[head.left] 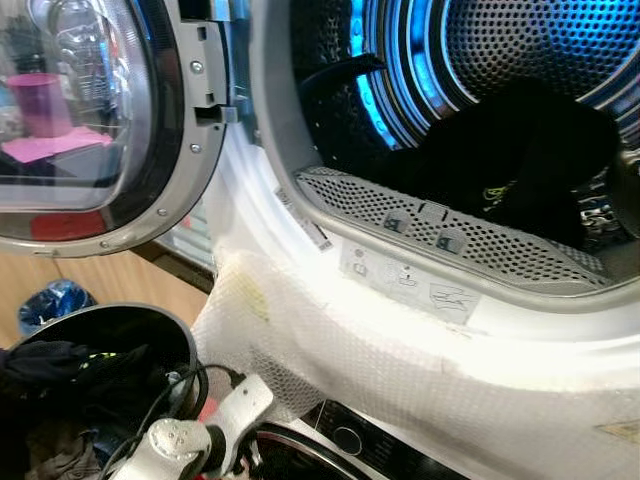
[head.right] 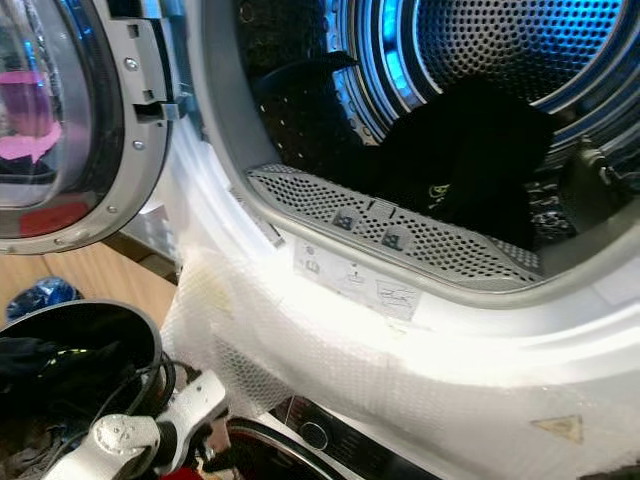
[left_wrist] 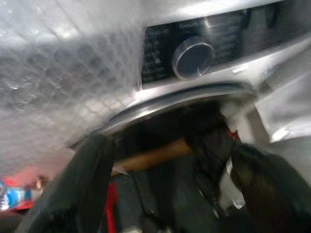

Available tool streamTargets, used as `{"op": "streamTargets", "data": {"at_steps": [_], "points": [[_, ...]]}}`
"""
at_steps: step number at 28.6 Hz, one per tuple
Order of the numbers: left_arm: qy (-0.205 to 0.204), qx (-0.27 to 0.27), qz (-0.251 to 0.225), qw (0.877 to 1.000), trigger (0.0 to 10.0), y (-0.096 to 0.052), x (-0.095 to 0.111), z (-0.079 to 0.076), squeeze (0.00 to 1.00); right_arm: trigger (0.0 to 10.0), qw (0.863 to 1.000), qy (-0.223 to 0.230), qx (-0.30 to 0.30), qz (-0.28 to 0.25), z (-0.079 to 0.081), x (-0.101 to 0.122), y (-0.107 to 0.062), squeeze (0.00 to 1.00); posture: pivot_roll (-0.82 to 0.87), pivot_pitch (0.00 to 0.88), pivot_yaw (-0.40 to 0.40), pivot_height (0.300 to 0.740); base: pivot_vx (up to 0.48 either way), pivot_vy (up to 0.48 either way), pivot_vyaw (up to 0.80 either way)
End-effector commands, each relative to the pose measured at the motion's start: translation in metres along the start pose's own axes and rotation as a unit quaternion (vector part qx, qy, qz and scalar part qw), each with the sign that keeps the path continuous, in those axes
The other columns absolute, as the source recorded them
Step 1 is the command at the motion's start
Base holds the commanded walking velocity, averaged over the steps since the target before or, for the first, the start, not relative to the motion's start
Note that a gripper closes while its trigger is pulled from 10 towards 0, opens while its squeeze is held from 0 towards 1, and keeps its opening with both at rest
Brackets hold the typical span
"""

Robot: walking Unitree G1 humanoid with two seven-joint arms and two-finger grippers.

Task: Clothes washing

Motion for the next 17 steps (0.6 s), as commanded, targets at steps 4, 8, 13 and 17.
{"op": "streamTargets", "data": {"at_steps": [4, 8, 13, 17], "points": [[0.007, -0.006, 0.057, 0.998, 10.0, -0.014, -0.015, -0.008, 0.00, 10.0, 0.995, 0.037, -0.063, 0.062, -0.009, -0.038, 0.017, 1.00, 0.20, 0.044, -0.070, 0.740, 0.000, 0.000, 0.00], [0.027, 0.032, 0.031, 0.999, 10.0, -0.029, 0.012, 0.006, 0.00, 10.0, 0.987, 0.075, -0.128, 0.055, -0.020, -0.038, 0.020, 1.00, 0.25, 0.049, -0.071, 0.740, 0.000, 0.000, 0.00], [0.037, 0.050, 0.006, 0.998, 10.0, -0.043, 0.036, 0.014, 0.00, 10.0, 0.987, 0.080, -0.136, 0.036, -0.018, -0.026, 0.024, 1.00, 0.26, 0.053, -0.069, 0.740, 0.000, 0.000, 0.00], [0.059, 0.062, 0.013, 0.996, 10.0, -0.064, 0.047, 0.020, 0.00, 10.0, 0.989, 0.063, -0.126, 0.033, -0.012, -0.023, 0.028, 1.00, 0.27, 0.056, -0.070, 0.740, 0.000, 0.000, 0.00]]}}
Point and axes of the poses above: a point about 5 cm out from each wrist's last joint towards the gripper, its own y axis pointing out of the wrist towards the gripper, its own x axis along the axis of the wrist's last joint, z = x × y, the point moved 5 cm from there along y, pointing out of the wrist towards the gripper, and after that the axes turned 13 degrees about -y, right-handed, at the moved point
